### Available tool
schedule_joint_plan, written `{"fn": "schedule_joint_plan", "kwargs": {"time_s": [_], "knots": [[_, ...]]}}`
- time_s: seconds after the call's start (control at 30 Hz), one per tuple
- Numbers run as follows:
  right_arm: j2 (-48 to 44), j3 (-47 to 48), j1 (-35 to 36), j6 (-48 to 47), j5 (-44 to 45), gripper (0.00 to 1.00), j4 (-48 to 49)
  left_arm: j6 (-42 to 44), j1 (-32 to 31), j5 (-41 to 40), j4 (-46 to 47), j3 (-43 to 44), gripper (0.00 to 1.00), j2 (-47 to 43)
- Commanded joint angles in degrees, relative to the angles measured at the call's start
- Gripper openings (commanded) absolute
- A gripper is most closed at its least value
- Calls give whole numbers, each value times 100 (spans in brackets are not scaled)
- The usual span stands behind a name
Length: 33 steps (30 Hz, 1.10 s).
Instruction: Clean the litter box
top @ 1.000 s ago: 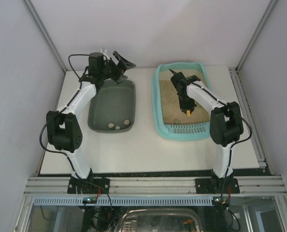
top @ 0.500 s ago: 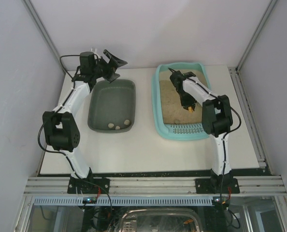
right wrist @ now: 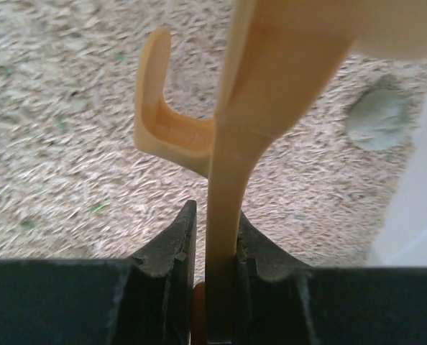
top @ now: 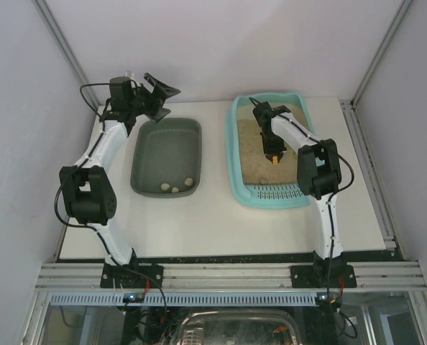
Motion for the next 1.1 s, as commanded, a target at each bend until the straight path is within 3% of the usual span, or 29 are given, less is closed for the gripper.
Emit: {"fn": "schedule_joint_plan", "kwargs": {"time_s": [0.0, 0.33, 0.53, 0.9, 1.07], "knots": [[-896, -500, -77, -196, -1638, 0, 671, -58, 80, 107, 183, -5, 100, -95], [-1758, -1634, -487, -88, -1388, 0, 1106, -40, 132, 139, 194, 28, 100, -131], [-1441, -1573, -600, -124, -1898, 0, 1352, 130, 102, 266, 131, 141, 100, 38], [-709, -1312, -446, -337, -2569, 0, 1426, 1081, -373, -71, -1075, 1002, 100, 239], [-492, -1074, -418, -337, -2655, 0, 1405, 1087, -456, 0, -1172, 1082, 100, 351]]}}
